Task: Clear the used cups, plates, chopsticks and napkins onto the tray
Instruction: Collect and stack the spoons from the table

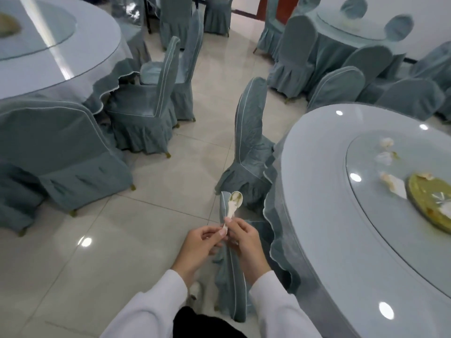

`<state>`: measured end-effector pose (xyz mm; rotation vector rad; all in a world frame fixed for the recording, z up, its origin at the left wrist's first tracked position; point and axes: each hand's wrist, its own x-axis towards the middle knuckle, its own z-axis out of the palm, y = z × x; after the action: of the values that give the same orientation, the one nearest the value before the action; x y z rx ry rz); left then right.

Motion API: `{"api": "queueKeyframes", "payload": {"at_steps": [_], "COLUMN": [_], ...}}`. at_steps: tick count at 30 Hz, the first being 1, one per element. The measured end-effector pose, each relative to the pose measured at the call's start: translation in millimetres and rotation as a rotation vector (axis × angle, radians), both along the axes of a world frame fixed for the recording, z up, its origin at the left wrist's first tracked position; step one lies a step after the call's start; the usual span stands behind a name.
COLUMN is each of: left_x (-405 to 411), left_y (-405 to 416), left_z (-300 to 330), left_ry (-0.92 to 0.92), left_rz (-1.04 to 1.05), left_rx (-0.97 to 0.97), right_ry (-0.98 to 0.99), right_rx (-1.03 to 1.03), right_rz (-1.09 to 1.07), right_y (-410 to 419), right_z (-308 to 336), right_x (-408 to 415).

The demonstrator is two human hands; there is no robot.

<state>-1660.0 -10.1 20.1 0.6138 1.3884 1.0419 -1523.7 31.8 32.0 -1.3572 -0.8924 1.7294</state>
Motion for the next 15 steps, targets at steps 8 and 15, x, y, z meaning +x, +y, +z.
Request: {"api": "queueKeyframes", "payload": {"at_steps": [8, 15], "left_x": [-0.4, 23.1], "left_y": [84.2, 149.2], "left_z": [7.1, -2.3], "left_ry": [-0.082, -0.035], "left_rz": [-0.223, -0.336], "left_rx": [-0.091, -0.137], "right_ry": [0.025, -0.067], "right_rx": [-0.028, -0.028], "right_rz": [-0.234, -0.441], "right_y": [51.7, 79.3], "right_z": [2.7, -7.3], "right_x": [10.6, 32.7]}}
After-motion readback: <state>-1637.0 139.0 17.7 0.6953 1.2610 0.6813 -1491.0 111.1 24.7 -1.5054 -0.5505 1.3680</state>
